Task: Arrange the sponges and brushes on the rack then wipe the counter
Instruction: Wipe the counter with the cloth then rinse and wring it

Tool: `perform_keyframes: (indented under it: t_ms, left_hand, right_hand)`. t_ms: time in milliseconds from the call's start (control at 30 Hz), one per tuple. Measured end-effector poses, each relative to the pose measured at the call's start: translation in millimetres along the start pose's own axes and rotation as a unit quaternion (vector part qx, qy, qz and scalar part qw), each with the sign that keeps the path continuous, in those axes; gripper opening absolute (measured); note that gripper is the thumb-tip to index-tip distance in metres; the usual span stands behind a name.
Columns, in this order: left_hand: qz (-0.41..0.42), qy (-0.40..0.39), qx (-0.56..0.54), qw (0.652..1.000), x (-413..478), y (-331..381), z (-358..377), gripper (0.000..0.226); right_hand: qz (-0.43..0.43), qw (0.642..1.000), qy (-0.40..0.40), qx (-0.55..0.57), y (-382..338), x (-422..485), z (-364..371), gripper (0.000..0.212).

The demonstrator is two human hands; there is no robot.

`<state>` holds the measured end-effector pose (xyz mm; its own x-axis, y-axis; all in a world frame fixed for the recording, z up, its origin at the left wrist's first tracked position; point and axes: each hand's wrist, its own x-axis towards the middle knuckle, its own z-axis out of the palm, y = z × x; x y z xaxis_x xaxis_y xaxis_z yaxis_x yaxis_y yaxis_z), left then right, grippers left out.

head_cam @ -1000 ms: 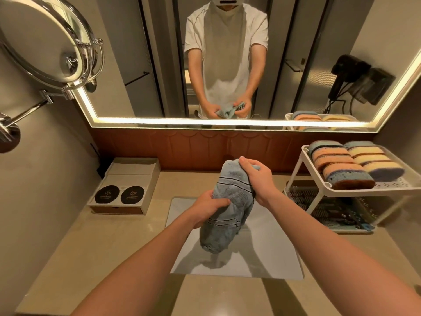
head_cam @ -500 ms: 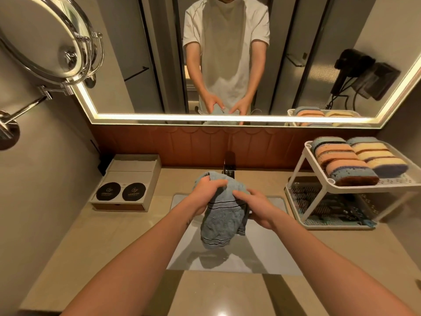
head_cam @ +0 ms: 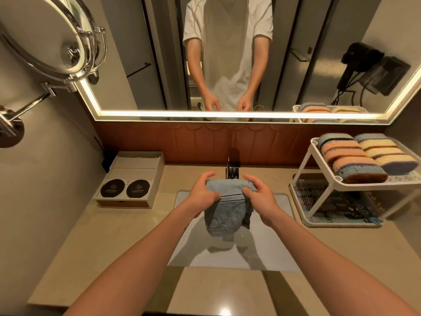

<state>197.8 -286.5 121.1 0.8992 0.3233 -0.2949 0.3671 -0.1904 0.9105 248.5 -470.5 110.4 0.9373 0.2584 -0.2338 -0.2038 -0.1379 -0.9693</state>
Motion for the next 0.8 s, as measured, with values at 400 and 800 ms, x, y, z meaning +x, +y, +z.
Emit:
perform_keyframes:
  t_ms: [400, 800]
  left_hand:
    - [0.23, 0.228, 0.357, 0.876, -4, 1, -7, 0.019]
    - [-0.212, -0.046, -0.215, 0.952, -5, 6, 17, 0.095]
  right_hand:
    - [0.015, 0.988, -0.094, -0.121, -19, -5, 13, 0.032]
    - [-0.16, 0.903, -0.028, -0.398, -33, -11, 36, 0.024]
